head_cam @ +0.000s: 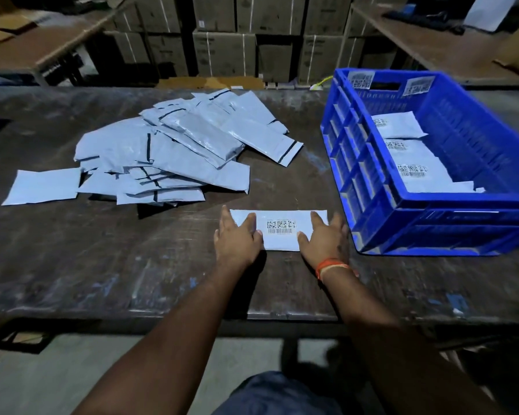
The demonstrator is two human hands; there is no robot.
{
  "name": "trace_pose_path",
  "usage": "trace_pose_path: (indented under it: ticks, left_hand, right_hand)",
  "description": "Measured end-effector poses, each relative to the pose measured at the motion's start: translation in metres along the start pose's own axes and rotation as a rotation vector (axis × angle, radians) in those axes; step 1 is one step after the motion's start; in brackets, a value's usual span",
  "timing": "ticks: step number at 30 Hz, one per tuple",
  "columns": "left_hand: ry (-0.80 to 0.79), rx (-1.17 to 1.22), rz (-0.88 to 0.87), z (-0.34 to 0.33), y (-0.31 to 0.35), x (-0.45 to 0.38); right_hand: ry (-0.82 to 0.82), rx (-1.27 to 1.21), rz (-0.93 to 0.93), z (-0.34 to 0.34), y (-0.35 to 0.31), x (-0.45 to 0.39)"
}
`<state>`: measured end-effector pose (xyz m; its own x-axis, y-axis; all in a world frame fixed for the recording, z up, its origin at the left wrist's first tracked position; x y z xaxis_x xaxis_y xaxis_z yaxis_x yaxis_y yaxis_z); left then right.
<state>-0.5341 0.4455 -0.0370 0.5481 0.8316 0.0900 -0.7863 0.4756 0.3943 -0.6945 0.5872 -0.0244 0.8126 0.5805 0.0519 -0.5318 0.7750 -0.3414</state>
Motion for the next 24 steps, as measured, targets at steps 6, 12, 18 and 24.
trace_pose_path:
  ticks: [6, 12, 18, 24]
  left_hand:
    - [-0.035, 0.262, 0.225, 0.016, -0.004, -0.003]
    - [-0.227, 0.815, 0.240, 0.029, -0.017, -0.020]
    - [-0.196, 1.050, 0.196, 0.104, -0.003, -0.034]
    - [-0.110, 1.087, 0.104, 0.186, 0.046, -0.031]
  right_hand:
    - [-0.044, -0.275, -0.121, 0.001, 0.006, -0.006]
    - [-0.126, -0.743, -0.005, 0.015, -0.003, -0.005]
    - [-0.024, -0.922, 0.171, 0.090, -0.035, -0.011]
    - [-0.134, -1.090, 0.192, 0.174, -0.053, -0.034]
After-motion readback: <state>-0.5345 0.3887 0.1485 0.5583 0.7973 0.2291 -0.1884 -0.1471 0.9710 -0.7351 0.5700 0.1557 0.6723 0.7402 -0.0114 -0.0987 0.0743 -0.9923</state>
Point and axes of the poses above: each hand's wrist, its own x-axis away from the middle knuckle, its own z-axis out of the back of the hand, y = z × x, the point moved 5 cm from there along -x, towards the middle knuckle
